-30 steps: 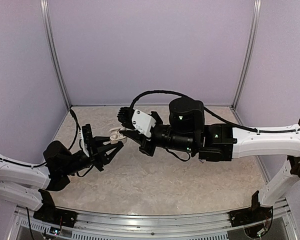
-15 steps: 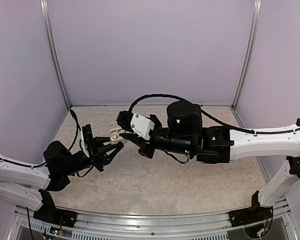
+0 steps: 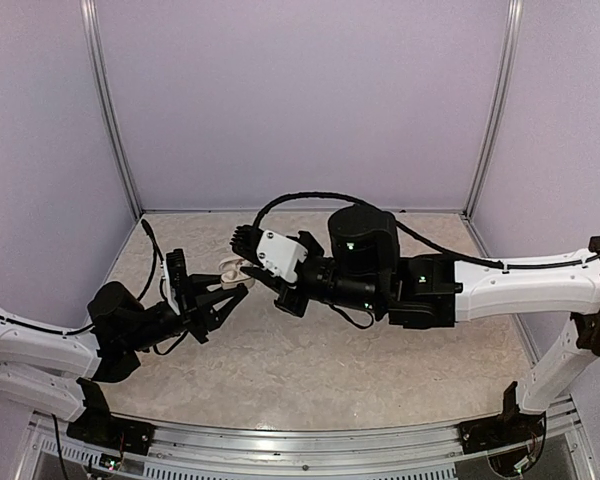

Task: Insert the wireless bluetooth earbuds into the charging case
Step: Insert the right earbud into the right side groove of the charging case.

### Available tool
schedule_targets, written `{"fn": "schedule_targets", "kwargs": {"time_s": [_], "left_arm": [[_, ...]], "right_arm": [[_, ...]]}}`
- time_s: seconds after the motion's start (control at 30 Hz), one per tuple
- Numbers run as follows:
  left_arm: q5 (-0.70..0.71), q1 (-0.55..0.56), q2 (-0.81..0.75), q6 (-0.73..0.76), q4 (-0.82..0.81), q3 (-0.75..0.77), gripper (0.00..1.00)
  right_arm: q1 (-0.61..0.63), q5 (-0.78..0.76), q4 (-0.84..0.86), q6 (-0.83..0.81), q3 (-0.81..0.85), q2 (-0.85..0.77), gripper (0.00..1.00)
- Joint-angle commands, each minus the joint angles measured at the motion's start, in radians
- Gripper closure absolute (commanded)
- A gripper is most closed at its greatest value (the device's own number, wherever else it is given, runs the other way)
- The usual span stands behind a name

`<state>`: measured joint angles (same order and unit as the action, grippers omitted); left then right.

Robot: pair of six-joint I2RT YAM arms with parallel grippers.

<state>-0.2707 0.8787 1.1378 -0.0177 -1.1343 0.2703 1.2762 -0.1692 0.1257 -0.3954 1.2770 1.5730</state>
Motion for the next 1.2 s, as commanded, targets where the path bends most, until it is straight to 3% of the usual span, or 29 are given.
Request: {"fn": "schedule_targets", "kwargs": {"time_s": [0.0, 0.27, 0.63, 0.9, 1.17], "left_arm": [[-0.001, 0.008, -0.016, 0.013, -0.022, 0.030, 0.97], [0.005, 0.008, -0.016, 0.013, -0.021, 0.030, 0.97], [0.009, 0.007, -0.019, 0.012, -0.024, 0.025, 0.96], [0.004, 0.006, -0.010, 0.009, -0.035, 0.027, 0.96], [-0.003, 0.005, -0.004, 0.004, -0.037, 0.027, 0.96]], "right_arm": [[0.003, -0.033, 0.009, -0.022, -0.001, 0.021, 0.90], [0.002, 0.017, -0.018, 0.000, 0.005, 0.025, 0.79], [0.002, 0.027, -0.029, 0.015, 0.008, 0.023, 0.72], [0.002, 0.091, -0.030, 0.017, 0.005, -0.003, 0.57], [0.002, 0.167, -0.016, 0.018, -0.023, -0.069, 0.52]]}}
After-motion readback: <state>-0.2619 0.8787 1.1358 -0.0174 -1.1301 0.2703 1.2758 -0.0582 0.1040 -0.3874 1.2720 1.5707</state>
